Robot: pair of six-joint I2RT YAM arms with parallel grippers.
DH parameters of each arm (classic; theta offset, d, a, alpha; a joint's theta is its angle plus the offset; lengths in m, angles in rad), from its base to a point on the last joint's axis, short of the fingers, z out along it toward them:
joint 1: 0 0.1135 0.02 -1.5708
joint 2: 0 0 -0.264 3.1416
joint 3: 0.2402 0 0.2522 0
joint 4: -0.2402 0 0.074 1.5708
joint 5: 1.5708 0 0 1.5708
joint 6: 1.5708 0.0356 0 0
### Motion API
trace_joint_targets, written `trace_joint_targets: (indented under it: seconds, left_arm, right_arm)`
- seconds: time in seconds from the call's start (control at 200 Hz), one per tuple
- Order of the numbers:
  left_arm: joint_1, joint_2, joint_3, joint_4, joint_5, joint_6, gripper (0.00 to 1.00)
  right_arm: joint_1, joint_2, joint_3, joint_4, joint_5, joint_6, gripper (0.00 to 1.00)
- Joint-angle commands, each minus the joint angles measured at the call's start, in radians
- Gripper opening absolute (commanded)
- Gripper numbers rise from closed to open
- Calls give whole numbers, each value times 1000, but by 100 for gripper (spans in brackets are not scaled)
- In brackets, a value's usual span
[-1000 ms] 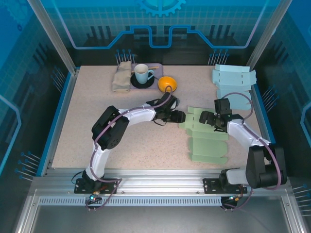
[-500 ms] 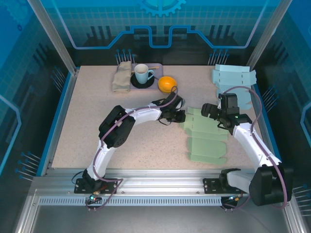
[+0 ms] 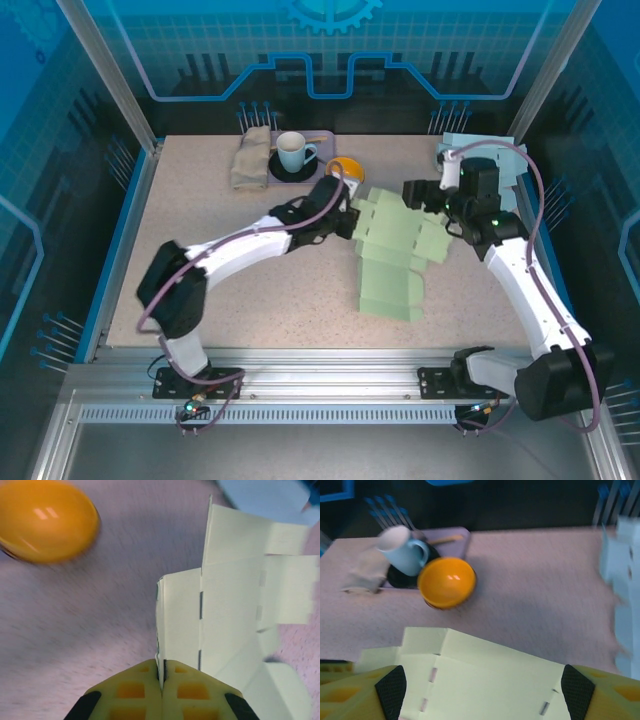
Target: Fold the paper box
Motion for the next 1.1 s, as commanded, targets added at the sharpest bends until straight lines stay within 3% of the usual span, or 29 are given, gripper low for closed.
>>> trace_joint_targets:
  seconds: [0.0,0.075,0.125,0.255,0.375,0.625,0.93,1.09]
  left_arm:
    - [41,-137,-83,-44,-103,136,0]
    - [49,-230,-136,-51,-129,175,0]
    - [52,-285,-163,-62,-146,194,0]
    - [54,-416,-228,-86,-190,237,0]
    - [55,-523,-274,-82,-187,300,0]
    - [50,-653,-309,-97,-188,412,0]
    - [46,-713,-353,-101,-177,503,0]
    - [43,-744,-390,-92,-164,526,0]
  right_arm:
    - [74,57,123,2,-49,-212,82]
    - [127,84,176,-8,-78,-386,80]
    - [142,104,207,-34,-195,-543,77]
    - [160,147,264,-149,-441,-964,53]
    - [168,173,263,-220,-545,-1225,52]
    - [180,241,292,-282,-491,-1316,52]
    - [183,292,329,-277,-384,-1279,50]
    - [182,335,368,-291,-393,-1271,48]
